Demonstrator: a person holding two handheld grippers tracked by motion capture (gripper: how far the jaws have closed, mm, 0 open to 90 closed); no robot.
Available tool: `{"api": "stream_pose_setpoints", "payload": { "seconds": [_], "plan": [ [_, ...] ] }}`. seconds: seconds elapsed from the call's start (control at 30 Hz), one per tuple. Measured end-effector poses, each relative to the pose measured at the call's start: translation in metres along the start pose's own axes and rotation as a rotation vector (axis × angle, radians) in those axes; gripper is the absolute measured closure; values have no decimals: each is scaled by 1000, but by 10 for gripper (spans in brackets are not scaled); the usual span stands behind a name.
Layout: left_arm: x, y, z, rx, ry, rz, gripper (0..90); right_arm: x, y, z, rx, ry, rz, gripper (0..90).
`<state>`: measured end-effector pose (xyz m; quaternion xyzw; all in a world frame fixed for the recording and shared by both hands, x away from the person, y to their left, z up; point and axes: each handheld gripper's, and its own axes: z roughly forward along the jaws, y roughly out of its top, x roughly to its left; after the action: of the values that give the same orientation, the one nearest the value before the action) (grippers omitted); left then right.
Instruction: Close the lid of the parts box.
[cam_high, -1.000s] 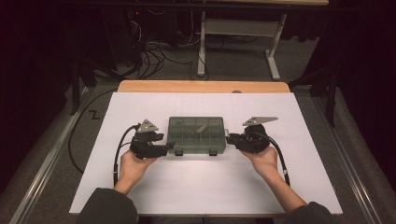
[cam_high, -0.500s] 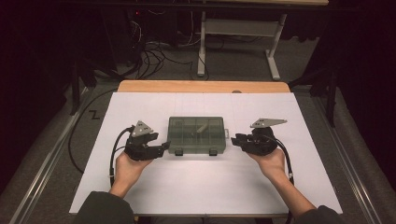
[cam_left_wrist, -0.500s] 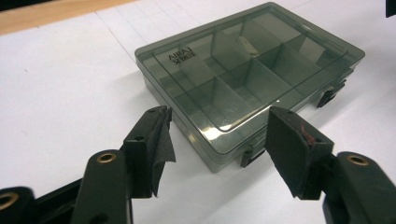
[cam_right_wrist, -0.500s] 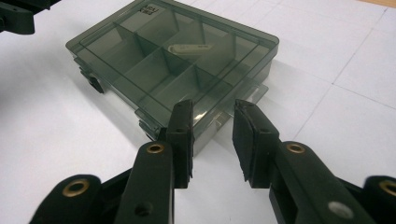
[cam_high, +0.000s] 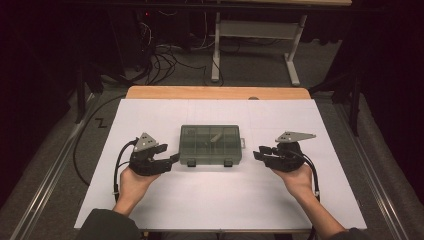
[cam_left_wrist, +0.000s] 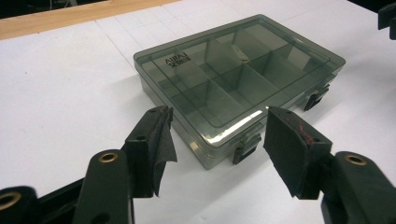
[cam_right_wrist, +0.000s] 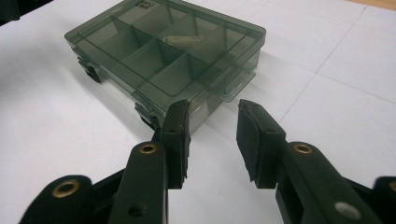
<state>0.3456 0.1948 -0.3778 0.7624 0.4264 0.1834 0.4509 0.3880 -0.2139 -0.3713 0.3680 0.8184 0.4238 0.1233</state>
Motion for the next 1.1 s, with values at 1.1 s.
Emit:
{"api": "stream_pose_setpoints", "payload": {
  "seconds": [1.1],
  "plan": [
    [-1, -23, -14, -62, -1, -22, 384, -4, -33, -31, -65, -18, -6, 604]
  ]
}}
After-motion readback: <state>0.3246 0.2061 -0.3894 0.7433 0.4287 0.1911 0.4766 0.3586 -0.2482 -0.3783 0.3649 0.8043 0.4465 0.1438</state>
